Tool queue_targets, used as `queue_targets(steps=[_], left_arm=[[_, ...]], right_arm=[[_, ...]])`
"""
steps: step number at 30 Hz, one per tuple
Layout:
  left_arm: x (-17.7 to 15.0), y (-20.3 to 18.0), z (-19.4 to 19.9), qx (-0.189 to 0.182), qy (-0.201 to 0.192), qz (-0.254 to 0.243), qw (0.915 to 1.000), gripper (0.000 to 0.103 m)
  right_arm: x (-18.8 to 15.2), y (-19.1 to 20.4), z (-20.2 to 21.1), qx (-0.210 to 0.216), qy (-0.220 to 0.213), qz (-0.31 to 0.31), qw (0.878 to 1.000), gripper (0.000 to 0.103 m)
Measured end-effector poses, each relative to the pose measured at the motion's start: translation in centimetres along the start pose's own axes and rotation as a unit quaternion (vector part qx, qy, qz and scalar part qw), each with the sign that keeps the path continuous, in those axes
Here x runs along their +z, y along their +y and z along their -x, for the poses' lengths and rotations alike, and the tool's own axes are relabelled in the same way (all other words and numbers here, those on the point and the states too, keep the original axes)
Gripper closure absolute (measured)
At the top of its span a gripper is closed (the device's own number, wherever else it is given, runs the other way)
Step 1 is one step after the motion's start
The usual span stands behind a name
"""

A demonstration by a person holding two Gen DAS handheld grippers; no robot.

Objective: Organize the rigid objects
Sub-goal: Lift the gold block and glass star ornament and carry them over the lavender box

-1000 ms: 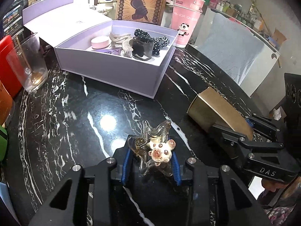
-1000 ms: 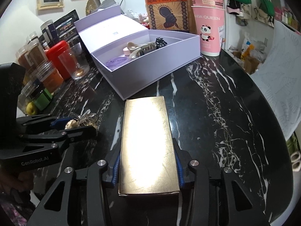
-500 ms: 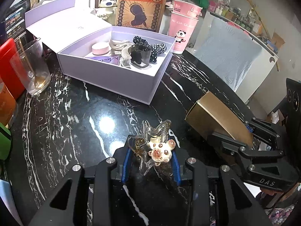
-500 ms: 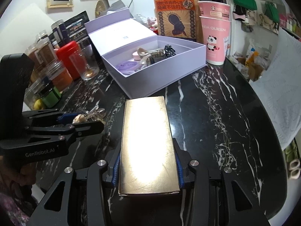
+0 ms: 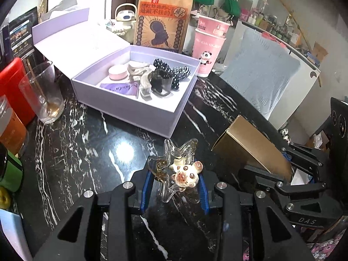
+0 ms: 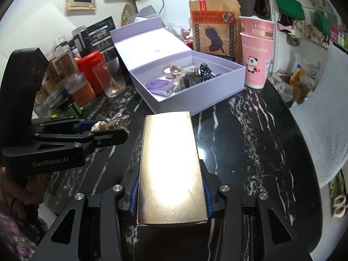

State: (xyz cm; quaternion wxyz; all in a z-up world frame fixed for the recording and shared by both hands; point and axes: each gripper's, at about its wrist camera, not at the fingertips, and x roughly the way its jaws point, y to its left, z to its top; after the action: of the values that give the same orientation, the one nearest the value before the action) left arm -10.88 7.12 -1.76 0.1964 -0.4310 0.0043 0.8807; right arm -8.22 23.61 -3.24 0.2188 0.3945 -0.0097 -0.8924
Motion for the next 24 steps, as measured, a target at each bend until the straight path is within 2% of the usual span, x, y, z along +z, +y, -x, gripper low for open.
queue_targets(steps=[11,24], left_arm=[[2.0,0.1,1.3,0.01,-0.026,-0.005,0.9996,0.068],[4.7,2.0,1.9,0.026,-0.054,0.01,0.9982,0.068]], right_arm=[[2.8,1.2,1.0,0.006,-0.019,0.032,0.999,0.059],[6.2,1.7,0.9,0.002,-0.038,0.059,0.998,0.059]])
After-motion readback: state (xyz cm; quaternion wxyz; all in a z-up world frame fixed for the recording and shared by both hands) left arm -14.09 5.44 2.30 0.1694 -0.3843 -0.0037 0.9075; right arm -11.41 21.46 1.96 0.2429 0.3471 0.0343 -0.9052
